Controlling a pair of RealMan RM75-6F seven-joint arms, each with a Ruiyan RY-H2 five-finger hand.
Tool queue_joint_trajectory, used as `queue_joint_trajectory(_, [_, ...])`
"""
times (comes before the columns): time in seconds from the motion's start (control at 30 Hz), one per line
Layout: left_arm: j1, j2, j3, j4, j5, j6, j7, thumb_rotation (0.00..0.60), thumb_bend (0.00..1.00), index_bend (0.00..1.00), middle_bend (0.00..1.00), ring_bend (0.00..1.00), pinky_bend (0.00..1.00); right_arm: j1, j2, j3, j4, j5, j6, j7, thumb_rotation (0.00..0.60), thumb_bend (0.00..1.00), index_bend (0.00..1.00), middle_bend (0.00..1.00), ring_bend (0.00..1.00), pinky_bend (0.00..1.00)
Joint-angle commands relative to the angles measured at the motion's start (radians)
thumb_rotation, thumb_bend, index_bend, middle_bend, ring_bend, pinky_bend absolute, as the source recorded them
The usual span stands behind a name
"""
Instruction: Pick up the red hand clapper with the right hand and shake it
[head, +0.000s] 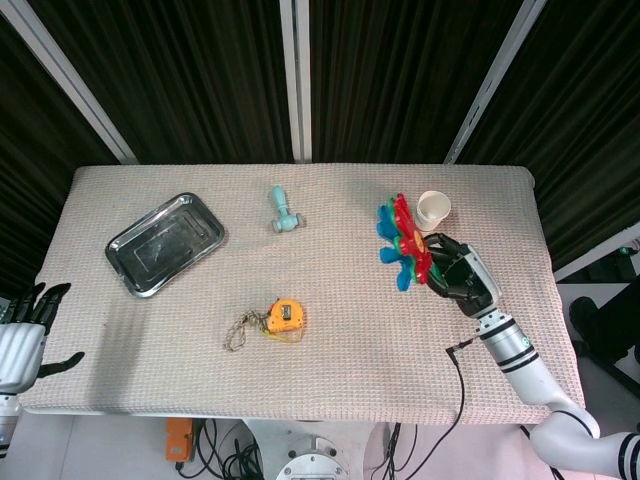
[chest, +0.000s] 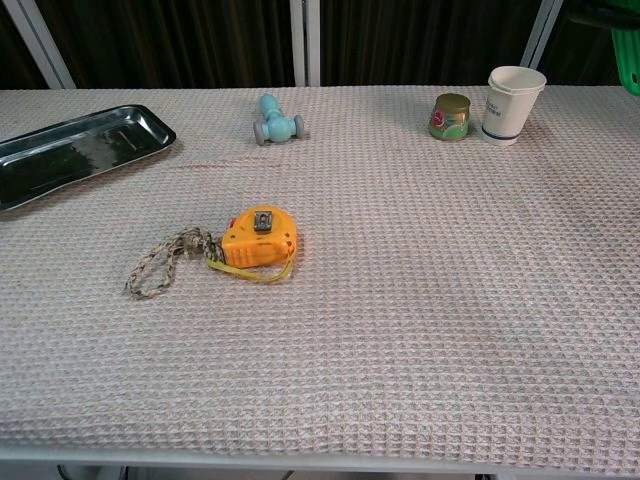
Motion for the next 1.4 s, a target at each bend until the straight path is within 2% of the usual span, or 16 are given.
queue_joint_trajectory(0.03, [-0.001,0.0,-0.001,0.0,0.0,0.0,0.0,0.6,0.06,0.06,0.1,0.0,0.04,0.01,0.039,-0.055,0.146,-0.185,0.103,0.48,0.6,0.55,0.87,0.74,0.86,0.93])
queue_joint_trajectory(0.13, [-0.001,0.001,0.0,0.0,0.0,-0.001,0.0,0.6,0.06,0.06,0.1,0.0,0.04,0.03,0.028,-0.076,0.174,-0.179,0.097,0.468,0.6,0.55,0.87,0.74,0.86,0.93])
queue_joint_trajectory(0.2, [-0.001,0.001,0.0,0.001,-0.001,-0.002,-0.001,0.6,0.06,0.06,0.1,0.0,0.04,0.043,0.023,-0.086,0.189,-0.171,0.072,0.359,0.6,0.55,0.87,0.74,0.86,0.93])
queue_joint_trajectory(0.37, [-0.001,0.0,0.0,0.004,-0.003,-0.004,-0.006,0.6,0.06,0.06,0.1,0.0,0.04,0.08,0.008,-0.098,0.163,-0.114,-0.03,-0.115,0.6,0.55,0.87,0.74,0.86,0.93])
queue_joint_trajectory(0.5, [0.0,-0.001,0.001,0.006,-0.004,-0.004,-0.009,0.6,0.06,0.06,0.1,0.0,0.04,0.099,-0.003,-0.105,0.13,-0.051,-0.104,-0.578,0.6,0.54,0.87,0.74,0.86,0.94])
queue_joint_trajectory(0.63, [0.001,-0.002,0.002,0.008,-0.006,-0.006,-0.013,0.6,0.06,0.06,0.1,0.0,0.04,0.129,0.028,-0.122,0.086,0.0,-0.195,-0.792,0.6,0.54,0.87,0.74,0.86,0.94])
queue_joint_trajectory(0.73, [0.0,-0.001,0.002,0.008,-0.005,-0.006,-0.012,0.6,0.06,0.06,0.1,0.0,0.04,0.138,0.034,-0.123,0.074,0.091,-0.228,-1.097,0.6,0.53,0.87,0.74,0.86,0.94])
queue_joint_trajectory(0.77, [0.0,-0.001,0.002,0.008,-0.005,-0.006,-0.013,0.6,0.06,0.06,0.1,0.0,0.04,0.137,0.029,-0.123,0.066,0.119,-0.225,-1.165,0.6,0.53,0.87,0.75,0.87,0.94])
queue_joint_trajectory(0.83, [0.001,-0.003,0.002,0.009,-0.005,-0.005,-0.013,0.6,0.06,0.06,0.1,0.0,0.04,0.136,0.02,-0.119,0.043,0.176,-0.229,-1.233,0.6,0.54,0.86,0.75,0.88,0.94])
queue_joint_trajectory(0.9, [0.001,-0.004,0.002,0.01,-0.007,-0.006,-0.013,0.6,0.06,0.06,0.1,0.0,0.04,0.137,0.015,-0.111,0.026,0.226,-0.233,-1.26,0.6,0.54,0.86,0.76,0.88,0.94])
queue_joint_trajectory(1.03, [0.001,-0.004,0.002,0.01,-0.006,-0.006,-0.012,0.6,0.06,0.06,0.1,0.0,0.04,0.136,-0.005,-0.104,0.027,0.253,-0.212,-1.301,0.6,0.54,0.86,0.76,0.88,0.94])
queue_joint_trajectory(1.17, [-0.001,-0.006,0.002,0.01,-0.005,-0.008,-0.01,0.6,0.06,0.06,0.1,0.0,0.04,0.123,-0.044,-0.077,0.023,0.248,-0.159,-1.247,0.6,0.54,0.87,0.76,0.88,0.94])
queue_joint_trajectory(1.2, [-0.001,-0.007,0.002,0.01,-0.005,-0.008,-0.01,0.6,0.06,0.06,0.1,0.0,0.04,0.116,-0.056,-0.066,0.019,0.24,-0.14,-1.198,0.6,0.54,0.86,0.76,0.88,0.94])
queue_joint_trajectory(1.3, [-0.001,-0.008,0.002,0.011,-0.005,-0.008,-0.01,0.6,0.06,0.06,0.1,0.0,0.04,0.084,-0.084,-0.021,-0.008,0.21,-0.096,-0.909,0.6,0.54,0.86,0.75,0.88,0.94])
queue_joint_trajectory(1.4, [0.001,-0.008,0.003,0.013,-0.007,-0.008,-0.013,0.6,0.06,0.06,0.1,0.0,0.04,0.055,-0.069,0.028,-0.04,0.182,-0.097,-0.506,0.6,0.54,0.86,0.74,0.88,0.94])
